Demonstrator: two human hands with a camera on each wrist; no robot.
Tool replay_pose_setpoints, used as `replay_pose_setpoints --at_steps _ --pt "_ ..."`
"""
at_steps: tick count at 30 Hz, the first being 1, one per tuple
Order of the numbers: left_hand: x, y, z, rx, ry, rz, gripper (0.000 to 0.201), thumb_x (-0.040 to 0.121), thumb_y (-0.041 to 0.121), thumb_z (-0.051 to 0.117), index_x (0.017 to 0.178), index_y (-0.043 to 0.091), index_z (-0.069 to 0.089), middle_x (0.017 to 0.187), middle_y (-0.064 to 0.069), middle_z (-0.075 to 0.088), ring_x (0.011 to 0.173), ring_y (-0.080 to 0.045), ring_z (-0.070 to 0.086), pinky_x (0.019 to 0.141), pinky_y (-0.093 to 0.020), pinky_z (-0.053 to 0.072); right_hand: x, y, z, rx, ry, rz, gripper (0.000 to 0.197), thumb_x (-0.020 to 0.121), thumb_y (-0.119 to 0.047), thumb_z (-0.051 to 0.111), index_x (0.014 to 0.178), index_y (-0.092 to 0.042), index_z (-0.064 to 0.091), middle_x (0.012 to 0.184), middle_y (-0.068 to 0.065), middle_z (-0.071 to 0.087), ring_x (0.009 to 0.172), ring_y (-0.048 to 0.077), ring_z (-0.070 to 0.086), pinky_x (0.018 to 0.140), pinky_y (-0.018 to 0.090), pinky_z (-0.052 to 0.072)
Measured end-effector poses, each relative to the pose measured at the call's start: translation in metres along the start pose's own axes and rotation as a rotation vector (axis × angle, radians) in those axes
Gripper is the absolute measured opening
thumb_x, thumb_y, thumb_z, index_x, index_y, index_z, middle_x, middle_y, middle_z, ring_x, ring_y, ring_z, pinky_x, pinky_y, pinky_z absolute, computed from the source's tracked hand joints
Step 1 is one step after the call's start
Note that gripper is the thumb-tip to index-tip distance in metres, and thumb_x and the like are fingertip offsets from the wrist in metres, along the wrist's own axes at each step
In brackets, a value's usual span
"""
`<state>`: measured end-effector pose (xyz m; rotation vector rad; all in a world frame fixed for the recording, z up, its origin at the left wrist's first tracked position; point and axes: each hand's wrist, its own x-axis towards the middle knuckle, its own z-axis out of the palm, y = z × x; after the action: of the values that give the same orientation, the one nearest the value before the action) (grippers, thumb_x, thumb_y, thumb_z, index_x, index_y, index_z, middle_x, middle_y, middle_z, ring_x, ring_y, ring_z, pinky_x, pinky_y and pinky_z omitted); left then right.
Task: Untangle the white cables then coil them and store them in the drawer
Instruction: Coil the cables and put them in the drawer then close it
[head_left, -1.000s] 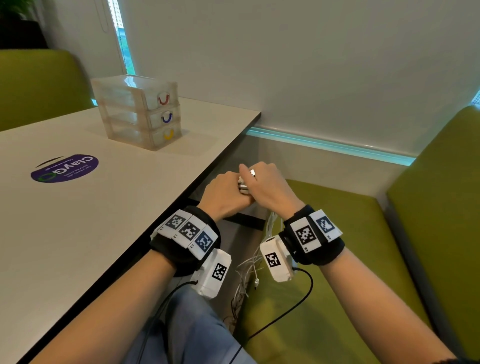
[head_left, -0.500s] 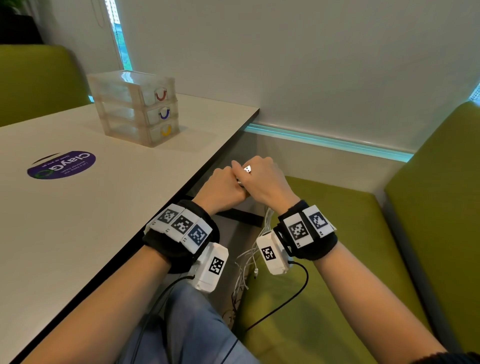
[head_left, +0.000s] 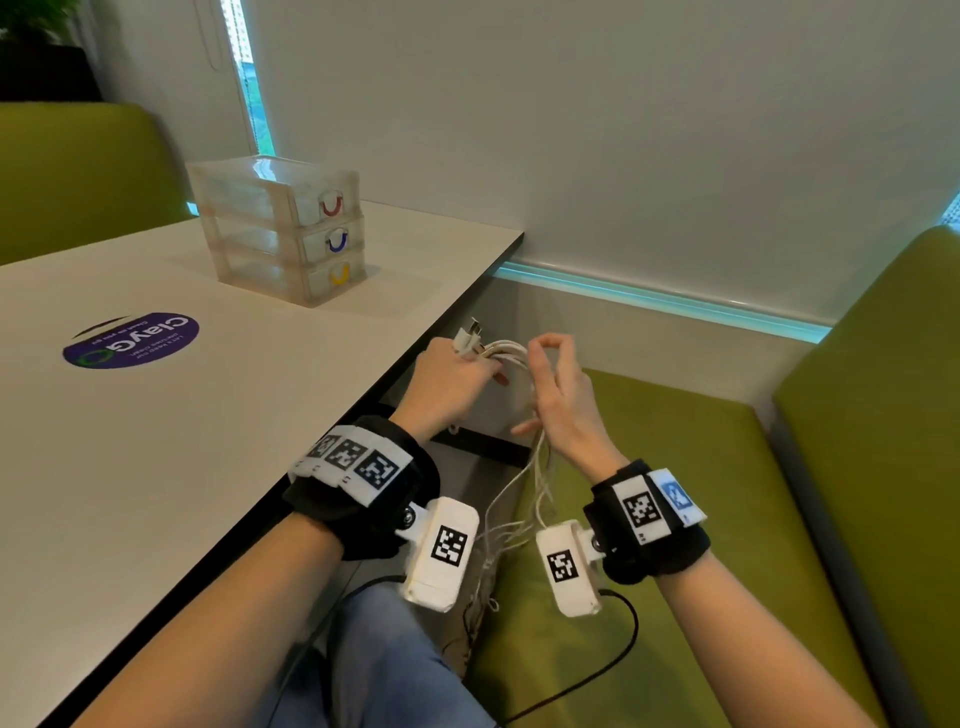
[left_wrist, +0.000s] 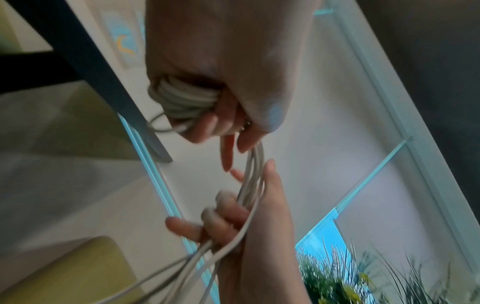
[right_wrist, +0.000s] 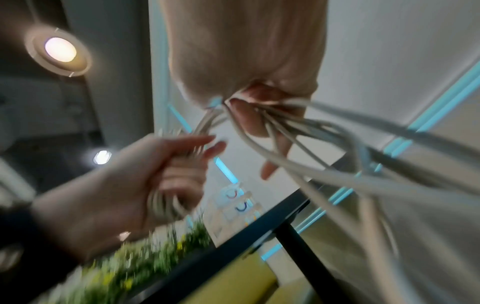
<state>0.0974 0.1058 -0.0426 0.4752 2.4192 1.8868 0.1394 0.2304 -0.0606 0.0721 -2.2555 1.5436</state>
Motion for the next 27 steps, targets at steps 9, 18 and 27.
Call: replay_pose_setpoints --at_steps 9,18,27 --pt "-0.011 0.001 0.022 -0.336 -0.08 -0.002 0.016 0.095 0.015 0.048 0.088 0.007 0.06 0.075 -0.004 0.065 0.07 -0.007 0.062 0.071 -0.022 0.049 -0.006 -0.004 0.022 -0.026 0.289 0.0 0.05 0.1 -0.036 0.021 0.064 -0.023 0.052 0.06 -0.005 0.055 0.057 0.004 0.051 0.056 0.019 0.038" --pt "-0.017 0.007 0.029 -0.317 0.008 0.119 0.026 0.094 0.016 0.051 0.11 -0.004 0.048 0.098 -0.014 0.06 0.085 -0.01 0.059 0.079 -0.017 0.048 -0.002 -0.009 0.037 0.215 -0.029 0.115 0.132 0.038 -0.101 0.021 0.144 -0.031 -0.016 0.147 -0.003 0.033 0.128 0.006 0.037 0.109 0.027 0.025" --pt "-0.011 0.012 0.009 -0.355 0.096 0.178 0.036 0.075 0.01 0.074 0.102 0.009 0.05 0.087 -0.013 0.059 0.079 -0.02 0.062 0.079 -0.033 0.053 -0.024 0.007 0.035 0.319 -0.1 -0.092 0.101 0.071 -0.017 0.056 0.14 -0.045 -0.012 0.131 -0.018 0.032 0.127 0.022 0.044 0.104 0.056 0.039"
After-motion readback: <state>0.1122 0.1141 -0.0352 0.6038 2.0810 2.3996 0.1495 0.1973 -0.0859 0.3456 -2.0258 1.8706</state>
